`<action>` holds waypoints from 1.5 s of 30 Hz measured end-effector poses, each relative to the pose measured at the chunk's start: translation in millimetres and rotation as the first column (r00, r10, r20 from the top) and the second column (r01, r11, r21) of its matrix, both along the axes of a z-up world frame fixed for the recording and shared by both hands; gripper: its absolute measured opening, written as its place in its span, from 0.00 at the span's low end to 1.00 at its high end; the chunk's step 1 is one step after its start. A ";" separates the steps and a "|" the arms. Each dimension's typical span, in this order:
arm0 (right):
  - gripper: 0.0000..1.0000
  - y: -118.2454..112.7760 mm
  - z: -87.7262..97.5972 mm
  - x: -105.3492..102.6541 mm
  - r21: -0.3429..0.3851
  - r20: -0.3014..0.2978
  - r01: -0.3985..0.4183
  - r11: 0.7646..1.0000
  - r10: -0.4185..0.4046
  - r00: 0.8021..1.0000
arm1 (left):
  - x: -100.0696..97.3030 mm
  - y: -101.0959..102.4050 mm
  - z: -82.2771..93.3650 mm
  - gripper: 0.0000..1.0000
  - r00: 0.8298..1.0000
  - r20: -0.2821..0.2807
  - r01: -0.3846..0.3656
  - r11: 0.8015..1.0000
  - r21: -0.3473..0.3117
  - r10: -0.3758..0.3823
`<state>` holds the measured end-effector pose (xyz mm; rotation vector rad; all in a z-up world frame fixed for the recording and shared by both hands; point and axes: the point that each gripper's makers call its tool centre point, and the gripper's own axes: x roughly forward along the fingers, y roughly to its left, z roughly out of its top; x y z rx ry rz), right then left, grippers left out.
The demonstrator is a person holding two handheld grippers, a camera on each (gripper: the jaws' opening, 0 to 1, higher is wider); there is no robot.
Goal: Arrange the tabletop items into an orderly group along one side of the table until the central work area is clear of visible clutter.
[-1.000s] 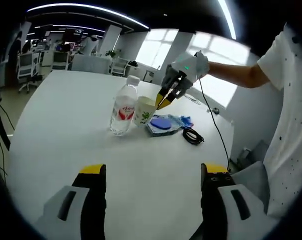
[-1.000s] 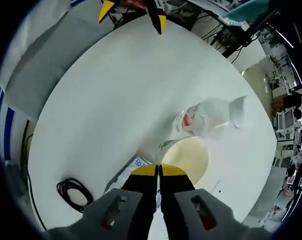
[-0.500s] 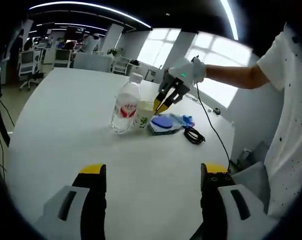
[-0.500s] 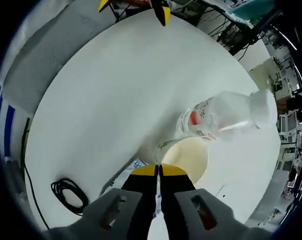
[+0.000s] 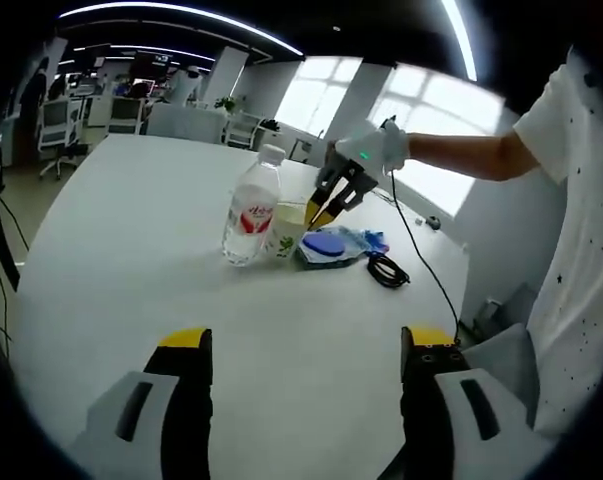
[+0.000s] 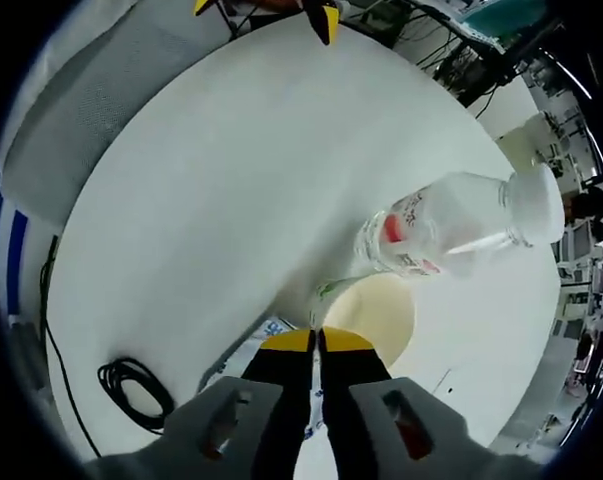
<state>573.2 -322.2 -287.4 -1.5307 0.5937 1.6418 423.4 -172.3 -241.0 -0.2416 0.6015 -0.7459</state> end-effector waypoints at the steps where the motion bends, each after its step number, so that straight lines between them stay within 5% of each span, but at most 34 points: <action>1: 0.00 0.1 0.0 -0.8 0.003 -0.006 0.003 1.000 -0.003 1.000 | 0.0 -0.1 0.0 0.79 1.000 -0.001 0.000 1.000 -0.001 0.000; 28: 0.35 -3.9 10.7 -11.0 0.092 -0.084 0.150 0.984 -0.143 0.986 | 3.6 -6.9 8.4 0.79 1.000 0.019 0.022 1.000 0.011 -0.022; 45: 0.63 -7.4 38.9 -25.4 0.244 -0.220 0.404 0.882 -0.355 0.909 | 8.6 -16.8 30.8 0.79 0.996 0.061 0.062 0.997 0.047 -0.065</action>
